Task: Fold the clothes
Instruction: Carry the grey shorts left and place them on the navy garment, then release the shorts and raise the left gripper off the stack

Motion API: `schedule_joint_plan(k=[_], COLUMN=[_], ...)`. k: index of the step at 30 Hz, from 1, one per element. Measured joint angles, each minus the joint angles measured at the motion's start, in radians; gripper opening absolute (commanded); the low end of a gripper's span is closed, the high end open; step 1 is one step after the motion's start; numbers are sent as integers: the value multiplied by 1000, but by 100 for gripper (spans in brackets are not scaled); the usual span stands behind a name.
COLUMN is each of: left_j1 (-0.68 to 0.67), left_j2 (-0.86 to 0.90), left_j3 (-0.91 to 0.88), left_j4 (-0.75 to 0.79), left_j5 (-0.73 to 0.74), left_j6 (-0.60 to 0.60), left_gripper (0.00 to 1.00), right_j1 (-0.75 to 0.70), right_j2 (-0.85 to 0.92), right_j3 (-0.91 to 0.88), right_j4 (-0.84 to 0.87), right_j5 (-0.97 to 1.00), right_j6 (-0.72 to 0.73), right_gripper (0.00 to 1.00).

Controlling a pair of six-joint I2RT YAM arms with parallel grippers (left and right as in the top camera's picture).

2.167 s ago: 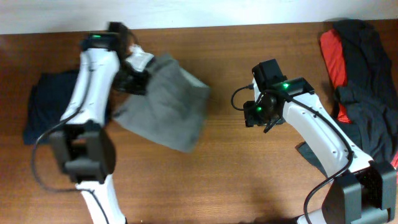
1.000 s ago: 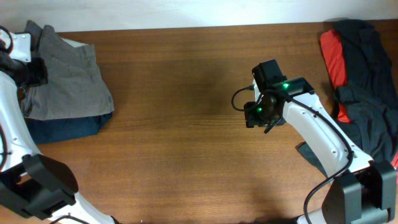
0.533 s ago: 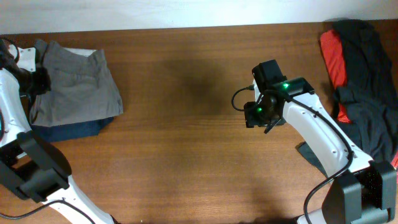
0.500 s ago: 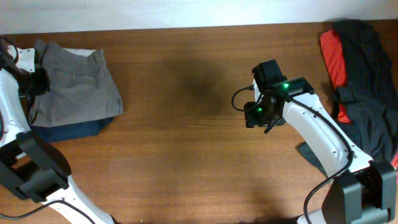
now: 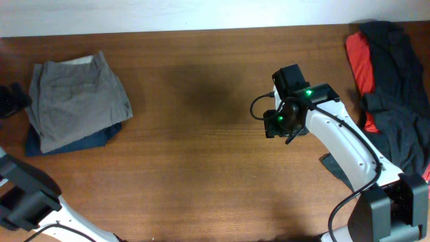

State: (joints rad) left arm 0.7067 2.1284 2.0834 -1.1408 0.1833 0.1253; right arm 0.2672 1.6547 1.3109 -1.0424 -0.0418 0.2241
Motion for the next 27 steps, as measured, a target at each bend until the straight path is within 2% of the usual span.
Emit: schedule_joint_plan(k=[3,6,9,10,11,17,23,27], left_j1=[5,-23,-89,-113,-140,-339,-557,-673], left_j2=[0,0,0,0,0,0,0,0], left_j3=[17,21,22,22,22,23,23,23], left_j4=[-12,-20,-41,-48,-56,-93,-129,-221], left_j5=[61,146,242,259,274,306,255,209], left_j6=[-18,-23,-14,-10,-6,10,13,16], left_gripper=[99,99,99,99,99,100,99,99], right_j1=[0,0,0,0,0,0,-2,-21], right_j2=[0,0,0,0,0,0,0,0], right_j3=[0,0,0,0,0,0,1,37], right_j4=[3,6,6,6,6,50,165,115], right_j5=[0,0,0,1,1,-5,-5,-8], right_j6=[0,-2,-7,-12,-13,-14,-14,-14], right_gripper=[61,69,84,96,99,99,99,99])
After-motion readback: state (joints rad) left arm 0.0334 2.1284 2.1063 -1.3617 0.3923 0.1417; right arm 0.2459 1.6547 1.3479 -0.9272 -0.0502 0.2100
